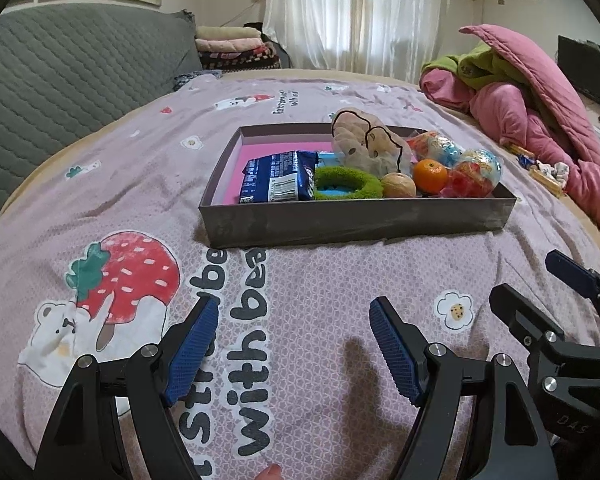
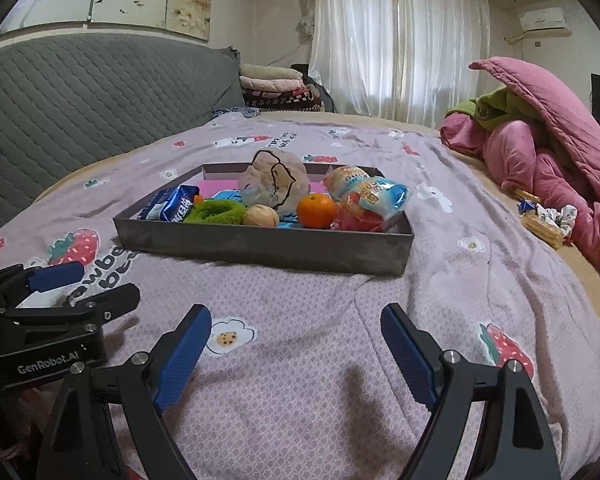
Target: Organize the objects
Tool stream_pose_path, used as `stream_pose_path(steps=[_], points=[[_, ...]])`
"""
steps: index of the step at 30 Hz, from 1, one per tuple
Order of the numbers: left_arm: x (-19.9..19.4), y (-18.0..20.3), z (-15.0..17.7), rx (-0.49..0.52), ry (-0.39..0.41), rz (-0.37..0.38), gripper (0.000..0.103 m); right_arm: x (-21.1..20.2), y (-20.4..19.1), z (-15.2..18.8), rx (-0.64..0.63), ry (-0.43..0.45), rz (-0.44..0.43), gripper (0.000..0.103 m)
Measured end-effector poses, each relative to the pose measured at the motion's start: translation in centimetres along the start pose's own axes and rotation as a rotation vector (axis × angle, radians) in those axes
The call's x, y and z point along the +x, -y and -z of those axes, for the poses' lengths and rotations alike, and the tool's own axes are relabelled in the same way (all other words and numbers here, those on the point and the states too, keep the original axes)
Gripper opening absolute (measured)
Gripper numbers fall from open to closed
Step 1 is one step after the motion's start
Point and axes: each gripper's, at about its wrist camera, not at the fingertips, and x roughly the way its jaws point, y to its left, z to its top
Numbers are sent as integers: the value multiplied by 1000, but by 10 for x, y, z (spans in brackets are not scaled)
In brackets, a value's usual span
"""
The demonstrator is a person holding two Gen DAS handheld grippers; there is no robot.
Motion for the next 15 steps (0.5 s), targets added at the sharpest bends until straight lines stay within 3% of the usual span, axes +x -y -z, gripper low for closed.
stream_pose_path(steps=[15], points=[[6,-1,3,-2,-17,-7,79,6,3,2,9,-11,2,86]])
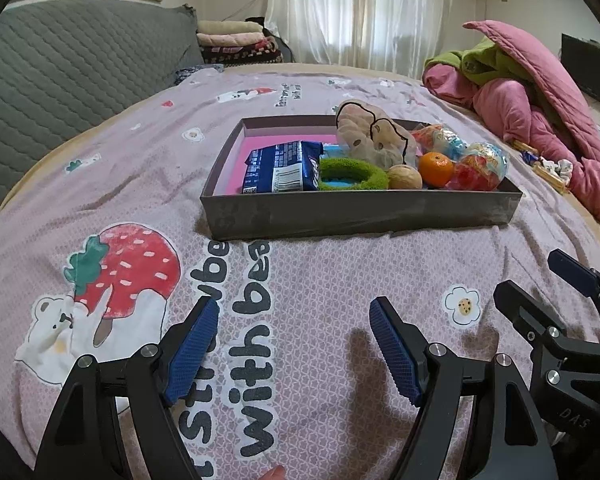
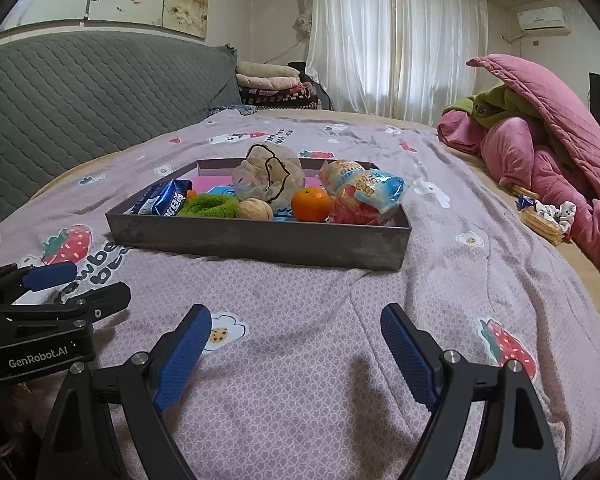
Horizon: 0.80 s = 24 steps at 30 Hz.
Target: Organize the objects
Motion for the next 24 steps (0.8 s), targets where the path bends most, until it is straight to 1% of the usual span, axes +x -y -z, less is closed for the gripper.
stream_pose_path(steps=[24], points=[[4,-2,2,-5,-12,-3,79,1,0,1,1,-5,0,86]])
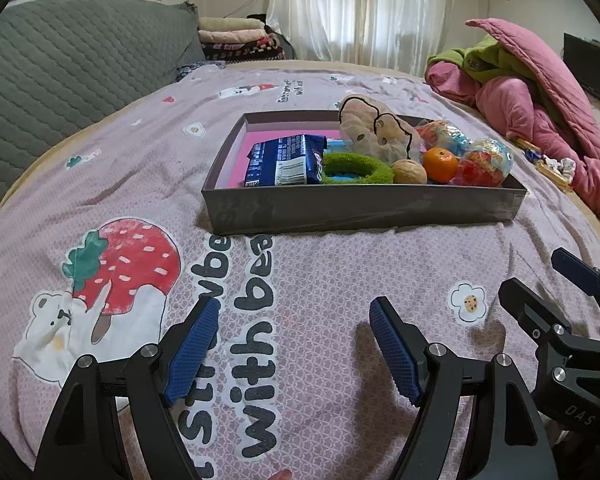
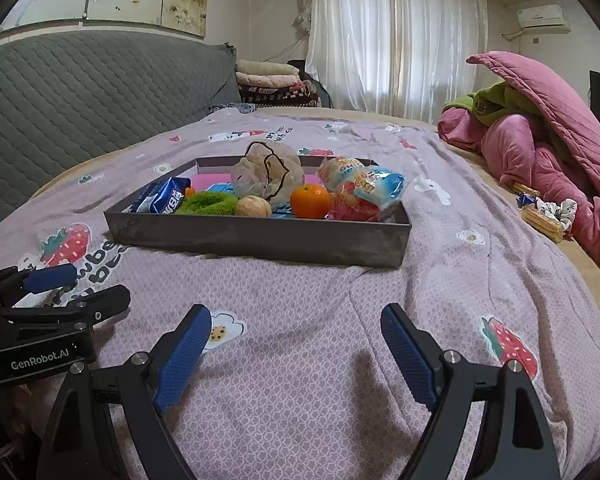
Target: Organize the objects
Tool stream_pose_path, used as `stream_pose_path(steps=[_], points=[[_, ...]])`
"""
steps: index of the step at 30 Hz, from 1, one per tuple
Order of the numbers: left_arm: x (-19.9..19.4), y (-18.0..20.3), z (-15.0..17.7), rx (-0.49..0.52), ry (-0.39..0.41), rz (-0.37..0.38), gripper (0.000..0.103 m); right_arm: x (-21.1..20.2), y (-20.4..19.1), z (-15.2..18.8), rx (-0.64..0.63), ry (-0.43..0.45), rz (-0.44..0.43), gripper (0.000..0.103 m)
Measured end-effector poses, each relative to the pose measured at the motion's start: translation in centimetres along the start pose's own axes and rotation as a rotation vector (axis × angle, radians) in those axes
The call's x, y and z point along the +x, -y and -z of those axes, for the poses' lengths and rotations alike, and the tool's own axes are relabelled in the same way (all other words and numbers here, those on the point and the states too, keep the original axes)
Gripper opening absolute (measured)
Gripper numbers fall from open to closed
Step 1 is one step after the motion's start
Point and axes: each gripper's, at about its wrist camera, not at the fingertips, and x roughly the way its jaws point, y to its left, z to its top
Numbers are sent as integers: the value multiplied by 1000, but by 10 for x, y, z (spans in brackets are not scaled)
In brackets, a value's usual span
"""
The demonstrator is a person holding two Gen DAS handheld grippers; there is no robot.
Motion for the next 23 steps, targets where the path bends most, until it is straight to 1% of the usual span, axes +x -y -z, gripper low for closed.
stream_pose_path(steps=[18,23], points=[[1,-2,2,7,0,-6,79,3,0,1,-3,-4,-3,86],[-1,-1,2,20,3,14,79,3,-2,1,-13,-9,0,86]])
